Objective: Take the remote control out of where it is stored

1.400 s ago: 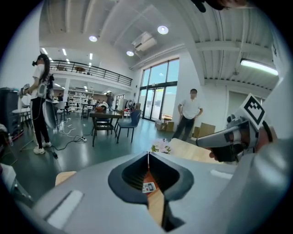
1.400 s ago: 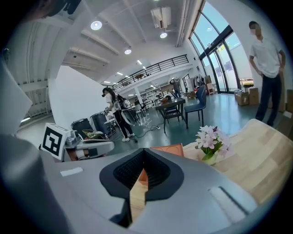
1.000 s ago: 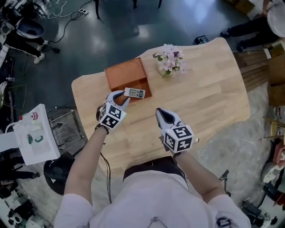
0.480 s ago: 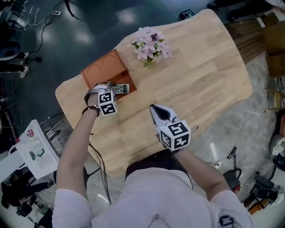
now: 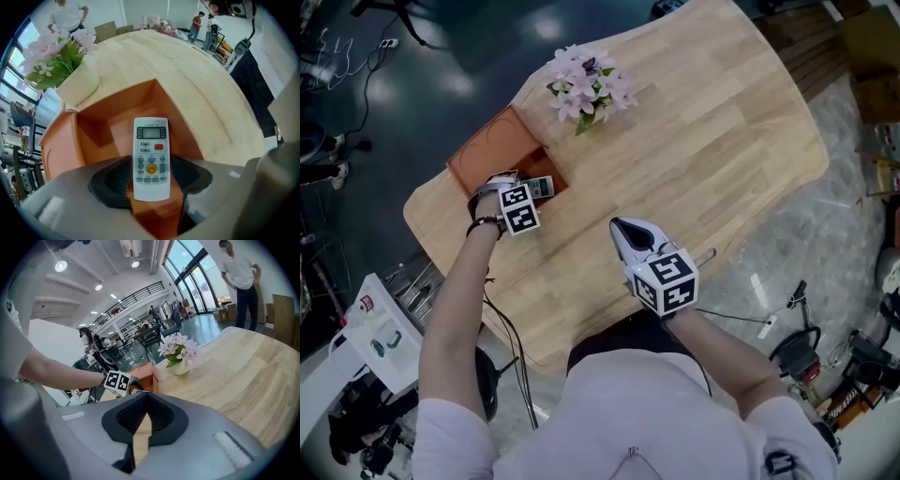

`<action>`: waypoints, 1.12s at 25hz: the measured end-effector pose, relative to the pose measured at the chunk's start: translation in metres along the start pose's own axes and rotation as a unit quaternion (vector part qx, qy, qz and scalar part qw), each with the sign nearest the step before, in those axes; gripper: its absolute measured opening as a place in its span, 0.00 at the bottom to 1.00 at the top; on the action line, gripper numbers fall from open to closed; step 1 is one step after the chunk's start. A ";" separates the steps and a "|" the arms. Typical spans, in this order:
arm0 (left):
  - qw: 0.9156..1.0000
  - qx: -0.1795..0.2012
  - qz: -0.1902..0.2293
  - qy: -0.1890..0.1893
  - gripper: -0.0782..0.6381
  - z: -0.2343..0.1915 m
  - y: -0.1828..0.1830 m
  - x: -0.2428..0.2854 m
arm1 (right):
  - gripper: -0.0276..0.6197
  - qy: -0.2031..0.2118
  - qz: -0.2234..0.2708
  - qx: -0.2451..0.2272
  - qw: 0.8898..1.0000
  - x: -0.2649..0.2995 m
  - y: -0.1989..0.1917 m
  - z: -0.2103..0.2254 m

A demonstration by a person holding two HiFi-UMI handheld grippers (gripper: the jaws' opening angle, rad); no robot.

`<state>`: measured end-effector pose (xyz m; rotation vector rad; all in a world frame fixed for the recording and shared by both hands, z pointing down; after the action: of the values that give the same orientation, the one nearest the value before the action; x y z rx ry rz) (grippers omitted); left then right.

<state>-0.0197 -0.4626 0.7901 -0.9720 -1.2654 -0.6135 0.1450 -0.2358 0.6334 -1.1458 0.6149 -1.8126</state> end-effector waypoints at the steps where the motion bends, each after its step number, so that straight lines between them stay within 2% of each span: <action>1: 1.000 -0.006 -0.003 0.001 0.49 -0.001 0.001 0.001 | 0.09 0.000 0.000 0.001 1.000 0.000 -0.001 0.000; 8: 1.000 -0.007 -0.028 -0.005 0.47 -0.006 0.008 0.009 | 0.09 -0.001 -0.006 0.001 1.000 0.001 -0.006 -0.003; 14: 1.000 -0.025 -0.003 0.003 0.45 -0.002 0.003 0.005 | 0.09 0.001 -0.007 -0.003 1.000 0.000 -0.005 -0.008; 21: 0.997 -0.063 0.044 0.033 0.45 0.001 0.000 -0.012 | 0.09 -0.001 -0.001 -0.006 1.000 -0.007 -0.002 -0.009; 25: 0.989 -0.105 0.076 0.068 0.45 0.003 -0.003 -0.035 | 0.09 0.003 0.002 -0.013 1.000 -0.009 0.004 -0.009; 28: 0.976 -0.158 0.115 0.101 0.45 0.004 -0.005 -0.062 | 0.09 0.010 0.005 -0.024 1.000 -0.009 0.013 -0.014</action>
<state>-0.0399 -0.4691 0.7317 -1.2648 -0.8747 -0.7231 0.1399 -0.2352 0.6131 -1.1543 0.6780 -1.8114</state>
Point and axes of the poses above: the fingertips, and each gripper's own axes: x forward along the fingers, z to its right, y out of its top, the point moved 10 cm from there along -x, backward along the fingers, and after that the axes turned 13 degrees about z, right-handed, at the moved point
